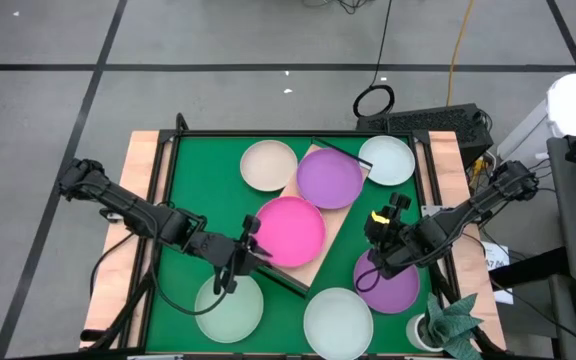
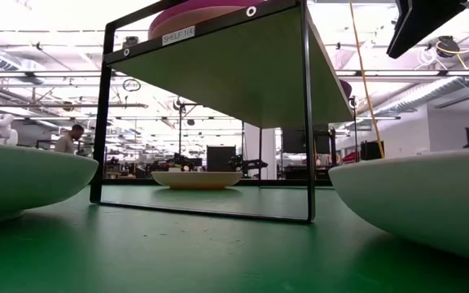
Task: Place and stack plates onto a shelf
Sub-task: Stack the pink plate on top of the light pink plate on the shelf, then stack the top white on top of the purple plate on the shelf
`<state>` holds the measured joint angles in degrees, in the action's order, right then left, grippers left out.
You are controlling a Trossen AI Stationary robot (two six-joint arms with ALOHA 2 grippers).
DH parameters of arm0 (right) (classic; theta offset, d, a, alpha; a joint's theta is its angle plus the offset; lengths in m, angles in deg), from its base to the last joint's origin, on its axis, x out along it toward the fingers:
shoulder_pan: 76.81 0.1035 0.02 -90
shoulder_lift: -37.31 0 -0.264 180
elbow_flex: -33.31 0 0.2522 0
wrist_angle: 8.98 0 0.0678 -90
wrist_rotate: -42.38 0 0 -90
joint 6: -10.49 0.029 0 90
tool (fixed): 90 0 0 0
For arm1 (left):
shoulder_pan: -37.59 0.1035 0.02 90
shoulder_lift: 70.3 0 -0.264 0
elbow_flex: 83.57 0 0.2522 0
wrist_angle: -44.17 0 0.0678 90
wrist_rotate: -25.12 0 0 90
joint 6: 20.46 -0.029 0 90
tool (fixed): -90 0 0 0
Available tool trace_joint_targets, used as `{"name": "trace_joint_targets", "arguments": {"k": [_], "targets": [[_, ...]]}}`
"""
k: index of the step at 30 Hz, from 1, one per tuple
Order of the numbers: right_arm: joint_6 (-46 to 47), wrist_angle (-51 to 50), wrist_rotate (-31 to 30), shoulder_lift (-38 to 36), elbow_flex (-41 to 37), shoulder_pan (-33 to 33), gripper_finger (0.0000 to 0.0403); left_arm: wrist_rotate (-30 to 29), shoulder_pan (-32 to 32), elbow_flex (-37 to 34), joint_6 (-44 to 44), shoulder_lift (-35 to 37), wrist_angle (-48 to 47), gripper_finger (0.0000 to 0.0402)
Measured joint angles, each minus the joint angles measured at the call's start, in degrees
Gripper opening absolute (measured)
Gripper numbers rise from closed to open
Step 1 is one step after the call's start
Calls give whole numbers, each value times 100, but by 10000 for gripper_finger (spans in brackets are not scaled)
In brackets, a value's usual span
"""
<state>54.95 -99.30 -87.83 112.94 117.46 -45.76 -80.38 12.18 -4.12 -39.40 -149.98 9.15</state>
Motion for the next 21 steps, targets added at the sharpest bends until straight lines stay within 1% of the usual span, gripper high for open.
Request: {"name": "trace_joint_targets", "arguments": {"k": [4, 9, 11, 16, 21], "targets": [[2, 0, 1, 0, 0, 0, 157, -85, 8, 0, -2, 0, 94, 108], [31, 2, -4, 0, 0, 0, 157, -616, 9, 0, -52, 59, 213, 117], [114, 17, -22, 0, -37, -29, 157, -705, 11, 0, -87, 139, 163, 118], [87, 0, -31, 0, -472, -229, 157, -705, 9, 0, -172, 470, 4, 118], [-29, 43, -26, 2, -1074, -515, 157, -782, 79, 11, 206, 932, -466, 118]]}}
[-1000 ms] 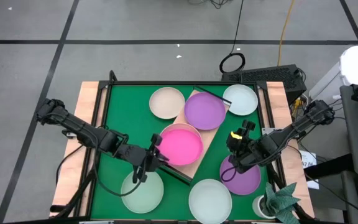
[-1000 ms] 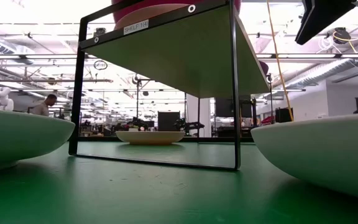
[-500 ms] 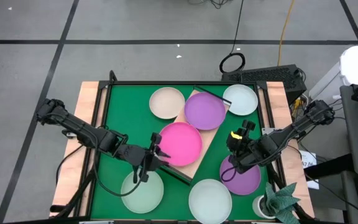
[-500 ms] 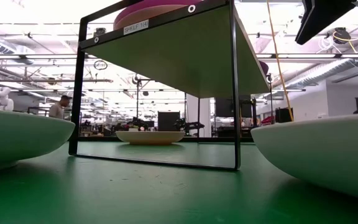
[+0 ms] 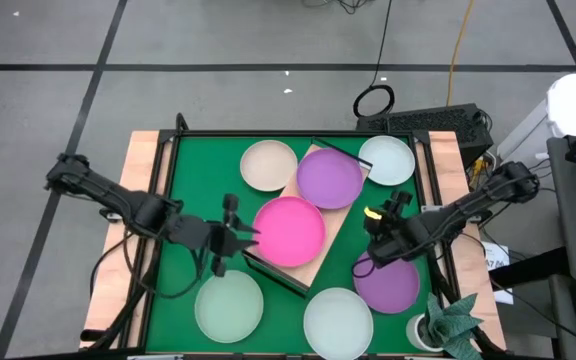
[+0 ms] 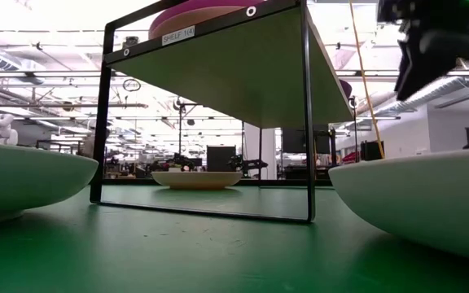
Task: Place and stack plates onto a shelf
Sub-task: Stack the top white on top of the purple plate on the shelf
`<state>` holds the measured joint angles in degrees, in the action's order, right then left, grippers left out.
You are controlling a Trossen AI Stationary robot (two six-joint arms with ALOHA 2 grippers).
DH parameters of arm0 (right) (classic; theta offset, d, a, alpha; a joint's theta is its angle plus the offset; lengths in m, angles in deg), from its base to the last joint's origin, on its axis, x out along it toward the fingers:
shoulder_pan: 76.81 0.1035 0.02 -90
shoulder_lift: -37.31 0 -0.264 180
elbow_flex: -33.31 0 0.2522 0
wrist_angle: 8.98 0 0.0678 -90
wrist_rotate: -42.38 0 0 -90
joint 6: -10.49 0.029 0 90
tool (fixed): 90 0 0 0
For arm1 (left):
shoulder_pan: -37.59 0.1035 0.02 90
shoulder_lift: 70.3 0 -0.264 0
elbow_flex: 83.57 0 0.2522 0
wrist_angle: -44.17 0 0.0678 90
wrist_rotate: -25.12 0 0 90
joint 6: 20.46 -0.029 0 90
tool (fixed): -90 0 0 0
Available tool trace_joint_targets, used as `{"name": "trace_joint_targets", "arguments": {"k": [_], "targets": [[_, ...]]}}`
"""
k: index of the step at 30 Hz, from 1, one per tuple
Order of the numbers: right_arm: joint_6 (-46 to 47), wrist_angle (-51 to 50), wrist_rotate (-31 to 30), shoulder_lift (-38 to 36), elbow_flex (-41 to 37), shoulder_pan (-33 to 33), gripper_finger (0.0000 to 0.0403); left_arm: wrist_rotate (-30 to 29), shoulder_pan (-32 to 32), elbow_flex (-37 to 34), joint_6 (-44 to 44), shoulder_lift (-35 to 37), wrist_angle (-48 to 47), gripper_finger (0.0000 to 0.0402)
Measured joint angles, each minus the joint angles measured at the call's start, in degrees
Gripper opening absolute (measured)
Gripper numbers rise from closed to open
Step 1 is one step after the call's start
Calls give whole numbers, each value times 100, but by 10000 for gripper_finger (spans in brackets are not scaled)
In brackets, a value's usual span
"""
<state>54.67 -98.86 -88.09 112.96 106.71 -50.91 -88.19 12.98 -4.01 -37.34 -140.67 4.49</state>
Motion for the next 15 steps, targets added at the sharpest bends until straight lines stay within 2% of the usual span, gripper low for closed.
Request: {"name": "trace_joint_targets", "arguments": {"k": [9, 15], "targets": [[-631, 500, -276, -1, -890, -811, 157, -641, 378, -7, 1233, 325, -1351, 118], [-1658, 980, 261, -2, -1249, -1716, 137, -680, 600, -7, 1614, 325, -1782, 118]]}}
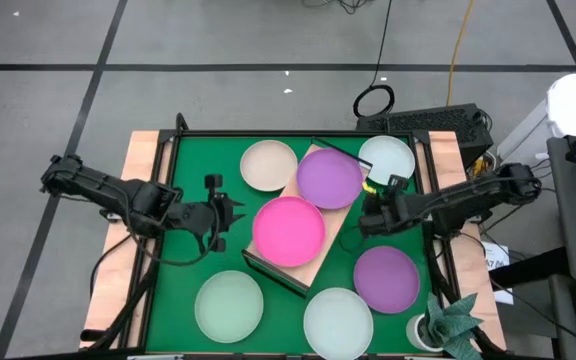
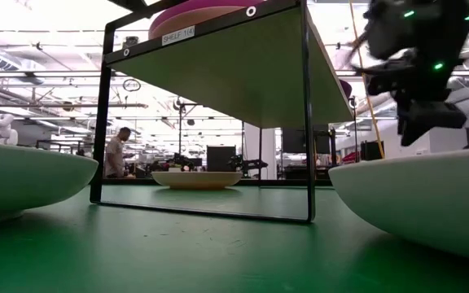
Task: Place and stack plates onto a shelf
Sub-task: Stack the top white on top of the purple plate on the shelf
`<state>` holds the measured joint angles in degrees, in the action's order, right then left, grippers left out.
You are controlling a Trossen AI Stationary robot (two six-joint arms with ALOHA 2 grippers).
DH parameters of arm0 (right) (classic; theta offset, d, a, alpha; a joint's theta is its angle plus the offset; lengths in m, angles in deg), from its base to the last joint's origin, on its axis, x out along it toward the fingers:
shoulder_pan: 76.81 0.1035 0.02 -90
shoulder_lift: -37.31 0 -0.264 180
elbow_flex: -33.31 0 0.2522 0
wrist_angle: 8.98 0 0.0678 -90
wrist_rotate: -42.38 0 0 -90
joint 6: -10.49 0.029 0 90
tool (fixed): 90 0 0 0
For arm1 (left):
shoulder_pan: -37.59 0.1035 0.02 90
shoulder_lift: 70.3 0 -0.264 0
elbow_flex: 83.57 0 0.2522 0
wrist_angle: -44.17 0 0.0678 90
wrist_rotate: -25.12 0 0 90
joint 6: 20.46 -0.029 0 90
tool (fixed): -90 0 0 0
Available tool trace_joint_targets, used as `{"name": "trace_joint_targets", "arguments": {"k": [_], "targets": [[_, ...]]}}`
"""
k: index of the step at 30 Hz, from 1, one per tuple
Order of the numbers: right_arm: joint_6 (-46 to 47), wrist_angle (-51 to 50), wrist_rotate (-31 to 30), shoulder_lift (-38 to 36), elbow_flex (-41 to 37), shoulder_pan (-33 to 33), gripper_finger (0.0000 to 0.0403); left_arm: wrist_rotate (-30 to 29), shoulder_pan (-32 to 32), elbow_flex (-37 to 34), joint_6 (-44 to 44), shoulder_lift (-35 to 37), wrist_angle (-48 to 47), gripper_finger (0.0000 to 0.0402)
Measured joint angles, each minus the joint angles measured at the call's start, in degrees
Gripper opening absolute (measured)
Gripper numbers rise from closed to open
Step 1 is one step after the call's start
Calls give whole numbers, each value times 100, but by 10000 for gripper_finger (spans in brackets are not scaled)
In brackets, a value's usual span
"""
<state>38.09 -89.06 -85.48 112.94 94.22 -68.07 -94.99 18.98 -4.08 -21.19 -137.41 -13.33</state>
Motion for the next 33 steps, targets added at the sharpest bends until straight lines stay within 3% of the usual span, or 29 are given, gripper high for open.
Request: {"name": "trace_joint_targets", "arguments": {"k": [8, 15, 23, 30, 33], "targets": [[-1323, 289, 425, -172, 2, -1094, 121, 0, 27, -1, -17, -2, -21, 118], [-2691, 329, 951, -1148, 3, -1661, 121, 1, 27, -1, 151, -2, -312, 118], [-2741, 474, 965, -1954, -181, -2340, 121, 2, 27, -1, 174, -4, -287, 118], [-2999, 532, 1691, -1861, -181, -2878, 121, 2, 27, -1, 199, -4, -278, 118], [-2855, 654, 1738, -1721, -181, -3110, 121, 2, 27, -1, 200, -4, -274, 118]]}}
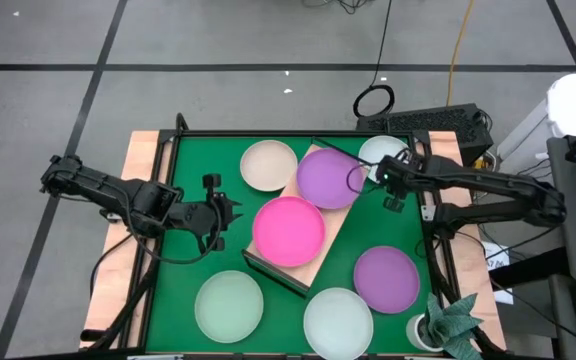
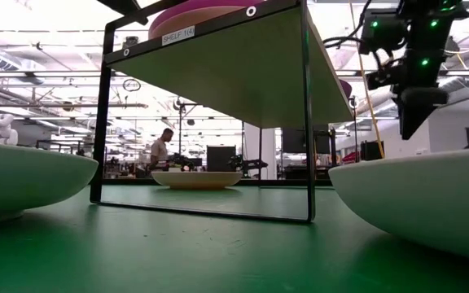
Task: Place and stack plates onto a shelf
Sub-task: Stack the top white on top of the purple plate on the shelf
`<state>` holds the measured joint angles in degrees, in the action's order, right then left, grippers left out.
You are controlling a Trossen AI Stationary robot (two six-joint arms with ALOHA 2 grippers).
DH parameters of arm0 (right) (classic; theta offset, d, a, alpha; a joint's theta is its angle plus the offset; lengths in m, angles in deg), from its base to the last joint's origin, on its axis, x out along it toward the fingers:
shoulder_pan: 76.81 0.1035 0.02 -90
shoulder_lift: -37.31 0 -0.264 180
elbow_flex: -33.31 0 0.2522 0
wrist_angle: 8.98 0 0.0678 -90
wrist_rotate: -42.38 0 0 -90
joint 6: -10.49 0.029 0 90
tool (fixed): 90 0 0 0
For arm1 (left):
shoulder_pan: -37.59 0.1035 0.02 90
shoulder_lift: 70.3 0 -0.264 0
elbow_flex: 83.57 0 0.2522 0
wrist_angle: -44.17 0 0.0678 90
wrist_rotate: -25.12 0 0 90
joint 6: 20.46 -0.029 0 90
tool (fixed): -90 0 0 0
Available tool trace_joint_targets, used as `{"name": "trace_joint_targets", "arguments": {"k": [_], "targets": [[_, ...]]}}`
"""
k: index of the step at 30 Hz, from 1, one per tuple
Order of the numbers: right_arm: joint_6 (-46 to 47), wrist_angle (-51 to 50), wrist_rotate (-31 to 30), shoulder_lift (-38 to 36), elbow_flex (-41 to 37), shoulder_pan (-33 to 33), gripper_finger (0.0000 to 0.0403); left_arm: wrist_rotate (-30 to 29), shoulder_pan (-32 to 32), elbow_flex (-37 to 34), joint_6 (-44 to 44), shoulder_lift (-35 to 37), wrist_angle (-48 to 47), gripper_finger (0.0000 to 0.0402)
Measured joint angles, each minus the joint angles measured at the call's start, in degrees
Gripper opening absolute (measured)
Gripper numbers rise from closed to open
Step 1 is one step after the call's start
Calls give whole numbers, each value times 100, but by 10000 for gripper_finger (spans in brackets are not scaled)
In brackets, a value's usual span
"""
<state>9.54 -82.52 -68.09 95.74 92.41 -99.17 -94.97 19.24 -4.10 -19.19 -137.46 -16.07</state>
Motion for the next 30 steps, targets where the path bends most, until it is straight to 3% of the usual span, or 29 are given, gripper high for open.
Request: {"name": "trace_joint_targets", "arguments": {"k": [4, 14, 30], "targets": [[572, 722, 550, 133, -4, -351, 132, 0, 0, 0, 1, 0, 2, 118], [151, 857, 588, 187, -124, -588, 184, 0, 0, -2, -48, 0, 4, 118], [-310, 1132, 711, 1073, -127, -791, 187, 0, 0, -2, -293, 0, 167, 118]]}}
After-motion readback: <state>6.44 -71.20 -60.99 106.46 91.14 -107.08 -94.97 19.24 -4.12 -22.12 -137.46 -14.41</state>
